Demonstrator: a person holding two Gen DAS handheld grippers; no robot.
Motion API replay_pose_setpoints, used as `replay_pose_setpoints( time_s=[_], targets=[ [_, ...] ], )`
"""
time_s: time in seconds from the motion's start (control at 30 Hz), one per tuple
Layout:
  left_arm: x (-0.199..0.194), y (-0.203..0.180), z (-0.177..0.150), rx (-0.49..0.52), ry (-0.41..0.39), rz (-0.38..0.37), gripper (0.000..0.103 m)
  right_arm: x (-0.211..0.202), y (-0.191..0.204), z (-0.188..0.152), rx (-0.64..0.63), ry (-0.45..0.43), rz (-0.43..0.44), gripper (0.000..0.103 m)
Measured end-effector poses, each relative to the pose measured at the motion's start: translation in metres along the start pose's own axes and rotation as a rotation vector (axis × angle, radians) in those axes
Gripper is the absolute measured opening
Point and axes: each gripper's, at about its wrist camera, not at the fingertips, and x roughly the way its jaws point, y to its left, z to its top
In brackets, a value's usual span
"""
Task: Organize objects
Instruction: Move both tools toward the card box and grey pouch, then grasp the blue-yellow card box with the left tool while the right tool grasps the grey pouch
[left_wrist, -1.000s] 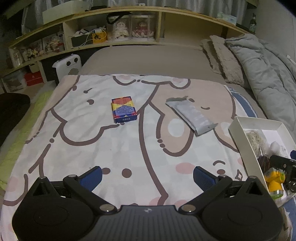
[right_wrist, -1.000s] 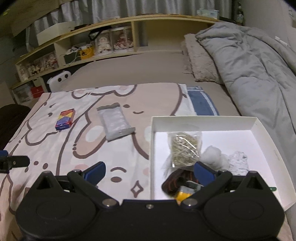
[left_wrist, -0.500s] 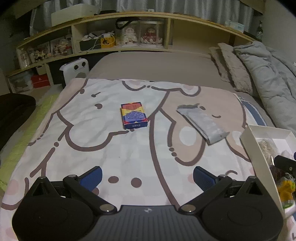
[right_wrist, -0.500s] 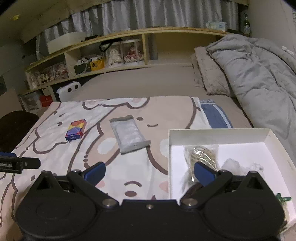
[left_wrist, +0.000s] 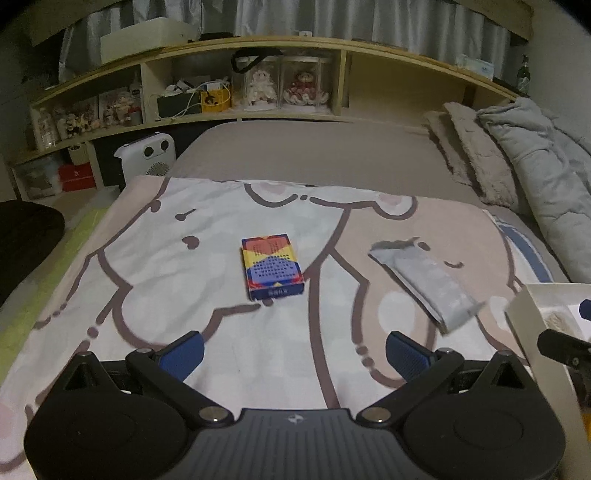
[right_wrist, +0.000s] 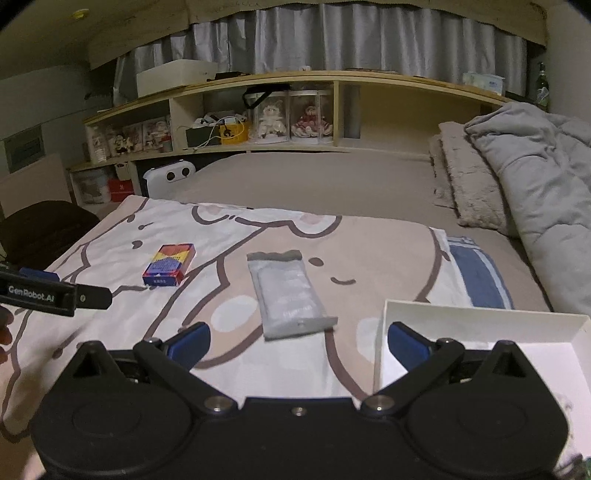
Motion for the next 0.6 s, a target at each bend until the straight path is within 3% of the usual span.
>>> replay_pose_setpoints(
  time_s=[0.27, 0.5, 0.6],
  targets=[
    [0.049, 0.01, 0.018, 0.019, -0.012, 0.017, 0.103, 0.047, -0.005, 0.012, -0.028, 0.026, 0.042, 0.103],
    [0.094, 0.024, 0.035, -0.06, 0.014, 0.021, 0.102, 0.094, -0.005, 0.026, -0.007, 0.07, 0.077, 0.103],
    [0.111, 0.026, 0.041, -0.091, 0.03, 0.017, 0.101, 0.118, -0.004, 0.029, 0.001, 0.112, 0.082, 0.097]
  ],
)
